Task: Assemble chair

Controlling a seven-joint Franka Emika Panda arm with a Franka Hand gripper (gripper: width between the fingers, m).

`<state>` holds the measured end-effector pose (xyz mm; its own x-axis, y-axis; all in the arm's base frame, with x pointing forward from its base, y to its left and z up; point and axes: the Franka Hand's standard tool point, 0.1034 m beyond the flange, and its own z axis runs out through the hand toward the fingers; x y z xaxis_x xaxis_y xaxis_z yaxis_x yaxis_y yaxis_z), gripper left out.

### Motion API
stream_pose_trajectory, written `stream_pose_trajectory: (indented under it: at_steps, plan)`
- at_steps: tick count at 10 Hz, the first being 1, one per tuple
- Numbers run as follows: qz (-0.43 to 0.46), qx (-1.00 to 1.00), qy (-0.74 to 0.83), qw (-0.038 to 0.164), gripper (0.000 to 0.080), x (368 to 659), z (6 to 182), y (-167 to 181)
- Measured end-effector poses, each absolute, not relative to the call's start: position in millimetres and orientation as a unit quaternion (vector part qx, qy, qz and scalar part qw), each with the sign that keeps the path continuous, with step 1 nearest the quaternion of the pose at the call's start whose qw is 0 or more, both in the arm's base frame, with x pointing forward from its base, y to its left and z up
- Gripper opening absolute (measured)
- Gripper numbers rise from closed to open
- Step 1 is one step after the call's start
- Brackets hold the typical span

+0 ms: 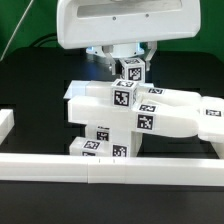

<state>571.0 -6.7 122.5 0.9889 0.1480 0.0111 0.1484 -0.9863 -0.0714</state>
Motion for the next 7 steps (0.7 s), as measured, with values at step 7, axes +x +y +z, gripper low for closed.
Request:
stream_pose_trajectory:
  at_steps: [7]
  plan:
    - [-0.013, -0.997, -0.076, 0.033, 0.0281, 572.5, 122.8, -1.5]
